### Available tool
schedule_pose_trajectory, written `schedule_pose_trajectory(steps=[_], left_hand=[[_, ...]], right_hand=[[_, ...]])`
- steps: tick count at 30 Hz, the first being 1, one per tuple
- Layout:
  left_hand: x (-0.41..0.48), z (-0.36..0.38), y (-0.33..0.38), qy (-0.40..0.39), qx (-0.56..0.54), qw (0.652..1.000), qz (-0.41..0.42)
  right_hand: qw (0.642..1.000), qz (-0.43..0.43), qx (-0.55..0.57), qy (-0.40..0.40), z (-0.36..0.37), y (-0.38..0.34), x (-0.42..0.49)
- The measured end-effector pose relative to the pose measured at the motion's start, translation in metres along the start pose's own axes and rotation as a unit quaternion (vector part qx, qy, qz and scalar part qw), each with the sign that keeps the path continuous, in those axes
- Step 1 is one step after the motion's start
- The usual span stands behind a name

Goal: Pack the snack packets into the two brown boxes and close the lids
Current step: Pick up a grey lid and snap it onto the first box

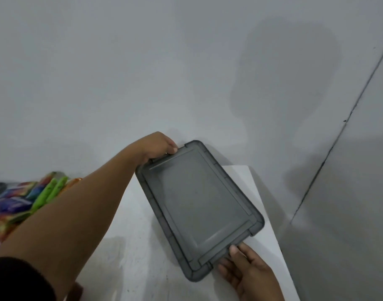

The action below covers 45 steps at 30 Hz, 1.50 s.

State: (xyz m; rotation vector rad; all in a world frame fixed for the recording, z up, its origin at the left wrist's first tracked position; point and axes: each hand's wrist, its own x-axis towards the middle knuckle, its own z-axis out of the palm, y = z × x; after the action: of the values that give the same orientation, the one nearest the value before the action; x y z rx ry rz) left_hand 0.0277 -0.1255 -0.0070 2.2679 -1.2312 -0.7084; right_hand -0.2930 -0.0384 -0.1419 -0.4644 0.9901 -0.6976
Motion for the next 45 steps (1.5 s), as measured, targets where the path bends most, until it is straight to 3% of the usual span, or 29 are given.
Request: schedule_pose_trajectory(steps=[11,21,27,31,35,39,42,45], left_hand=[[-0.119,-0.096,-0.100,0.103,-0.076,0.989,-0.074],[-0.239,-0.156,-0.240,0.111,-0.224,0.966,-0.064],[-0.311,-0.182,-0.320,0.079,-0.337,0.938,-0.022],[-0.364,-0.198,-0.338,0.150,-0.351,0.924,0.030],[-0.402,-0.205,-0.344,0.246,-0.367,0.890,0.110],[-0.426,-0.196,-0.360,0.252,-0.391,0.876,0.127],[-0.433,-0.182,-0.370,0.216,-0.461,0.859,0.063],[-0.432,-0.159,-0.382,0.228,-0.452,0.863,0.006]], right_hand=[[0.996,-0.021,-0.024,-0.083,0.063,0.039,-0.052],[0.983,-0.152,-0.048,-0.090,0.134,0.105,-0.108],[0.964,-0.218,-0.143,-0.049,0.181,0.134,-0.143],[0.927,-0.305,-0.216,-0.043,0.205,0.141,-0.177],[0.895,-0.393,-0.208,-0.027,0.222,0.144,-0.204],[0.910,-0.362,-0.186,-0.080,0.222,0.150,-0.212],[0.933,-0.281,-0.193,-0.113,0.213,0.160,-0.207],[0.923,-0.259,-0.262,-0.110,0.200,0.179,-0.197]])
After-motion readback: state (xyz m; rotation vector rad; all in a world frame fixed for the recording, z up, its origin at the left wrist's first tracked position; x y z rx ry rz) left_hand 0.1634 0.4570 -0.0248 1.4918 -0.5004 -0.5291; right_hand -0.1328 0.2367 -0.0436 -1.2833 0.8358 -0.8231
